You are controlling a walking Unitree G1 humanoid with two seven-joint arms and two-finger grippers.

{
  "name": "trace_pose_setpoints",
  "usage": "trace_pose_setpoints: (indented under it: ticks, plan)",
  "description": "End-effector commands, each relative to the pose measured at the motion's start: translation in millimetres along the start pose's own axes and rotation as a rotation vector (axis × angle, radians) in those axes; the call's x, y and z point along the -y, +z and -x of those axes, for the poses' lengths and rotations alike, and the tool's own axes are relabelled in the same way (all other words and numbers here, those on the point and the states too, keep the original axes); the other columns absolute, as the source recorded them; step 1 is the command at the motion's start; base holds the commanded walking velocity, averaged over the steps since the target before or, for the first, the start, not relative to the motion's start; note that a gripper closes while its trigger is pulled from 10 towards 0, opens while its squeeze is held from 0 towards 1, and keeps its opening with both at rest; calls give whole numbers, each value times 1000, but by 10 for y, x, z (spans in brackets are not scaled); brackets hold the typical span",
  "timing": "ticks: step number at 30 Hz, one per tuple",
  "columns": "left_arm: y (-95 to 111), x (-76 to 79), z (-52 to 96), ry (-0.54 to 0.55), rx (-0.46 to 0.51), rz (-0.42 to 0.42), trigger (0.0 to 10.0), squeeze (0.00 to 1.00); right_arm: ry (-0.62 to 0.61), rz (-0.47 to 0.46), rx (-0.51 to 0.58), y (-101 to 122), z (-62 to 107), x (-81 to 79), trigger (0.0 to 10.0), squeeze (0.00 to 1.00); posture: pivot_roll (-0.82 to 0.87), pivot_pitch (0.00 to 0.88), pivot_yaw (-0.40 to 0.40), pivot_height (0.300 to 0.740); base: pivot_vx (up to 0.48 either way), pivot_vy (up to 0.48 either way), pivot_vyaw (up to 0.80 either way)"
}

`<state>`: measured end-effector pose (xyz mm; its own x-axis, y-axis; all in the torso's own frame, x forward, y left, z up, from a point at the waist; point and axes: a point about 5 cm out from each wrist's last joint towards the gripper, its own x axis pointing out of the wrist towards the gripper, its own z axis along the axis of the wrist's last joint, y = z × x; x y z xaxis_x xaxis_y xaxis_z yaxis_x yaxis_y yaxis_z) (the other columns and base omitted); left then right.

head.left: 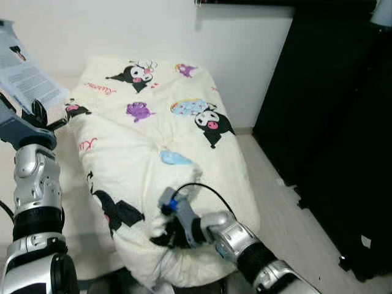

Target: Clean up the room

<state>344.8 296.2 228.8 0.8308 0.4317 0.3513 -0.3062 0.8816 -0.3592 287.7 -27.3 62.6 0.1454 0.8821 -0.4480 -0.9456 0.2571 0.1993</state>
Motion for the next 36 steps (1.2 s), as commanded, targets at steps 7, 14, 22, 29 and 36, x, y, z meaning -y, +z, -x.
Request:
trace_pose_setpoints:
  ticks: [7, 14, 22, 29, 36]
  plan:
    - [-18, 295, 31, -170, -13, 18, 0, 0, 240, -25, 282, 246, 382, -183, 10000, 1000, -98, 0, -47, 475, 0, 0, 0]
    - [-129, 461, 130, -238, -49, 18, 0, 0, -57, -165, 653, 498, 975, 242, 10000, 769, -112, 0, -42, 475, 0, 0, 0]
    - [-287, 727, 305, -449, -172, 71, 0, 0, -431, -311, 723, 337, 1437, 617, 10000, 0, -116, 5, -43, 475, 0, 0, 0]
    - [-675, 1234, 934, -733, -469, 216, 0, 0, -855, -535, 857, 219, 1909, 970, 10000, 0, -118, 7, -39, 475, 0, 0, 0]
    - [-801, 1407, 1247, -766, -636, 335, 0, 0, -985, -578, 846, 129, 2014, 1028, 10000, 0, -118, 7, -39, 475, 0, 0, 0]
